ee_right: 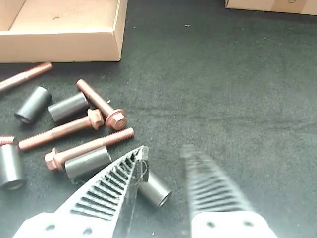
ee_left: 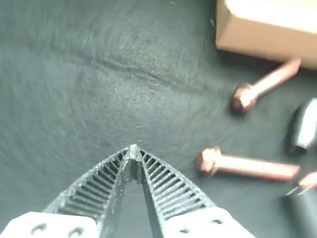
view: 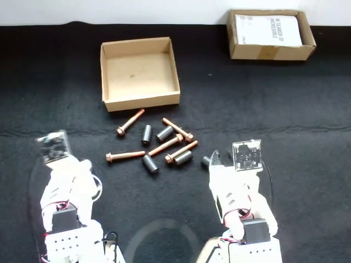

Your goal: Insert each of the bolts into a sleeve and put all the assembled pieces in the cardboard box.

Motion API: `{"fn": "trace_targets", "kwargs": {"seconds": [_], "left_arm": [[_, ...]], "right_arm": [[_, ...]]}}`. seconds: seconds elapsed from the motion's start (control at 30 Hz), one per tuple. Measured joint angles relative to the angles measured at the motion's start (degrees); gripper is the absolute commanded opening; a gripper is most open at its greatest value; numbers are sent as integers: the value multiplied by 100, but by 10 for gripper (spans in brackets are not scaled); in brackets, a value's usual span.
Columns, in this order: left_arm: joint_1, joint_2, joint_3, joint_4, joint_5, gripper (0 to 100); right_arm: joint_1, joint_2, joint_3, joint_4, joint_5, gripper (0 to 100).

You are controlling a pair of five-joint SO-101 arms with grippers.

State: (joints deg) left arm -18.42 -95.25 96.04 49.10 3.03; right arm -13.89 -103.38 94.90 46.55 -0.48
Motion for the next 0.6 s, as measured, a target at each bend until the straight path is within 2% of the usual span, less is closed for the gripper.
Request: {"fn": "trace_targets", "kwargs": {"seconds": [0.07, 0.17, 0.4, 0.6], "left_arm": [[0, 0, 0, 141, -624, 9], [0, 9, -70, 536, -862, 10], [0, 18, -1275, 1925, -774, 22], [0, 1371, -2602, 2708, -536, 163]], "right_arm": [[0, 0, 0, -53, -9, 310], [26, 0, 0, -105, -9, 310], [387, 0, 0, 62, -9, 310], [501, 0, -246, 519, -9, 310]]}}
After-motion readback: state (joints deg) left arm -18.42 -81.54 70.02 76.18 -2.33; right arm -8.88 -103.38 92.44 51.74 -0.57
